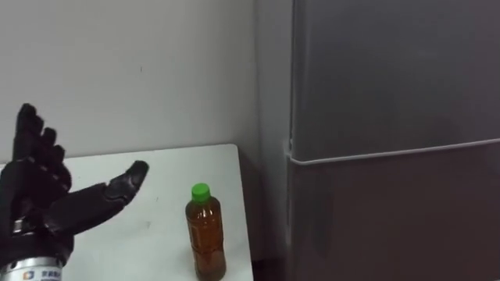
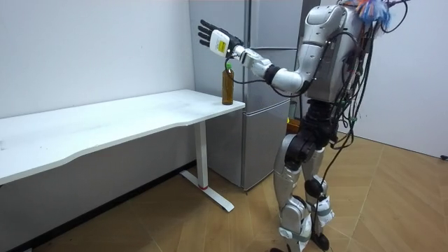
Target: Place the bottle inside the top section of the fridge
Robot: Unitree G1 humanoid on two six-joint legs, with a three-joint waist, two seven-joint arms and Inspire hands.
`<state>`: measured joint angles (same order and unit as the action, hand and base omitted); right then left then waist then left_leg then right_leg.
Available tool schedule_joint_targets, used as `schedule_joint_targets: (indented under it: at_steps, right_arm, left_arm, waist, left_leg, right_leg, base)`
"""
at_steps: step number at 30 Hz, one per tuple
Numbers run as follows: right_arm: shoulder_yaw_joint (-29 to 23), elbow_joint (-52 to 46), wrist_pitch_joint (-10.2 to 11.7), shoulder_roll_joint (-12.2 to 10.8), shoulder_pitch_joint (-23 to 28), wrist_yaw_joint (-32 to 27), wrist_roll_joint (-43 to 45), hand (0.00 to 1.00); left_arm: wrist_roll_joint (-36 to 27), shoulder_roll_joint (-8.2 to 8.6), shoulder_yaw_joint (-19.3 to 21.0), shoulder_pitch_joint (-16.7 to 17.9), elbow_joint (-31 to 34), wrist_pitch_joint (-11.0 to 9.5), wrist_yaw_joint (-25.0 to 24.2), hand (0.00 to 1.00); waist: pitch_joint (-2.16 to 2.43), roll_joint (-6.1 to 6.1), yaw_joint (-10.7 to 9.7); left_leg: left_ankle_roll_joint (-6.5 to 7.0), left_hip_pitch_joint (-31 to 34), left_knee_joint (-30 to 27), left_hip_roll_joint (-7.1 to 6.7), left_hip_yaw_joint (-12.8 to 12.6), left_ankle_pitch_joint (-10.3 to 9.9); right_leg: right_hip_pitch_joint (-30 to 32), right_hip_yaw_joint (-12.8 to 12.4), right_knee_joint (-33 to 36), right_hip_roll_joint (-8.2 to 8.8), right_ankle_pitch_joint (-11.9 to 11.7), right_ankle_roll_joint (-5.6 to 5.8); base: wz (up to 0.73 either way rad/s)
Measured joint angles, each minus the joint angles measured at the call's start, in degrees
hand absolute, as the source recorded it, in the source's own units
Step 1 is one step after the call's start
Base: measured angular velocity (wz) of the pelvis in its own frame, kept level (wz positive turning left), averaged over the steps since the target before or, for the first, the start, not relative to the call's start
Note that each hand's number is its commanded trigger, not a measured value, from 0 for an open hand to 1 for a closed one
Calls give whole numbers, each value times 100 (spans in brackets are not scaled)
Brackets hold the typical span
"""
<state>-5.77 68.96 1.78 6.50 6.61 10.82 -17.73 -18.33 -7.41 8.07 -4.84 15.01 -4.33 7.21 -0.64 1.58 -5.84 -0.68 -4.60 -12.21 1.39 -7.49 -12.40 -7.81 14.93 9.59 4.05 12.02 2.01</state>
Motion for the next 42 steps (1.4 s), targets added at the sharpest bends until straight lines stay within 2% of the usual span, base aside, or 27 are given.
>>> schedule_joint_targets:
  at_steps: [4, 9, 14, 20, 22, 25, 30, 33, 38, 41, 42]
  right_arm:
    - [4, -6, -3, 7, -15, 25, 8, 0]
    - [2, 0, -30, 13, -48, 17, 18, 0]
    - [7, 128, -73, 24, -139, 6, -8, 0]
    - [95, 250, -236, 52, -218, 8, -292, 0]
    - [231, 251, -259, 84, -219, -6, -471, 0]
    - [231, 250, -265, 91, -219, -15, -497, 0]
    - [229, 232, -274, 99, -232, -21, -494, 0]
    - [225, 230, -274, 103, -233, -20, -487, 0]
    - [226, 241, -307, 114, -327, -20, -445, 0]
    - [237, 233, -307, 130, -330, -20, -445, 0]
    - [238, 233, -307, 147, -343, -21, -441, 0]
  left_arm:
    - [-15, 4, -113, -341, 14, 140, -290, 0]
    - [-21, 2, -235, -626, 83, 179, -516, 0]
    - [-151, -4, -406, -736, 83, 251, -574, 0]
    - [-228, -6, -624, -814, 82, 527, -789, 0]
    - [-227, -5, -650, -970, 79, 637, -794, 0]
    - [-227, -6, -686, -1106, 79, 668, -798, 0]
    - [-230, -5, -766, -1126, 81, 725, -891, 0]
    - [-232, -5, -893, -1126, 84, 810, -948, 0]
    - [-237, -5, -950, -1127, 92, 817, -1076, 0]
    - [-240, -7, -1101, -1132, 92, 816, -1197, 0]
    - [-240, -7, -1159, -1132, 92, 817, -1266, 0]
  waist:
    - [29, 30, -39]
    - [54, 63, -107]
    - [51, 59, -208]
    - [38, 39, -222]
    - [33, 52, -223]
    - [34, 74, -248]
    - [22, 123, -347]
    - [32, 145, -387]
    - [65, 206, -489]
    - [59, 226, -500]
    - [43, 236, -502]
  left_leg:
    - [0, 1, 5, -1, -26, 0]
    - [0, -7, 4, 1, -33, 0]
    - [1, -17, 3, 6, -33, 0]
    - [11, -5, -4, 6, -33, 6]
    - [12, -4, -7, 6, -34, 7]
    - [13, -3, -6, 5, -37, 8]
    - [12, 11, 4, 5, -77, 8]
    - [12, 19, 8, 5, -162, 8]
    - [11, 48, 14, 6, -185, 8]
    - [11, 41, 55, 6, -181, 8]
    - [11, 41, 59, 5, -181, 8]
  right_leg:
    - [41, -71, 12, 0, -1, 1]
    - [44, -55, 23, 0, -4, -2]
    - [36, -64, 31, -2, -27, -11]
    - [37, -80, 10, -5, -45, -3]
    - [38, -84, 14, -5, -46, -3]
    - [27, -91, 12, -7, -48, -4]
    - [47, -88, -15, -6, -47, -3]
    - [40, -99, -69, -5, -50, 1]
    - [86, -128, -82, -5, -52, 1]
    - [88, -127, -78, -3, -53, 0]
    - [92, -132, -76, -3, -53, 1]
  base:
    - [-11]
    - [0]
    - [0]
    - [0]
    - [0]
    - [0]
    - [-2]
    - [-2]
    - [-3]
    - [0]
    - [0]
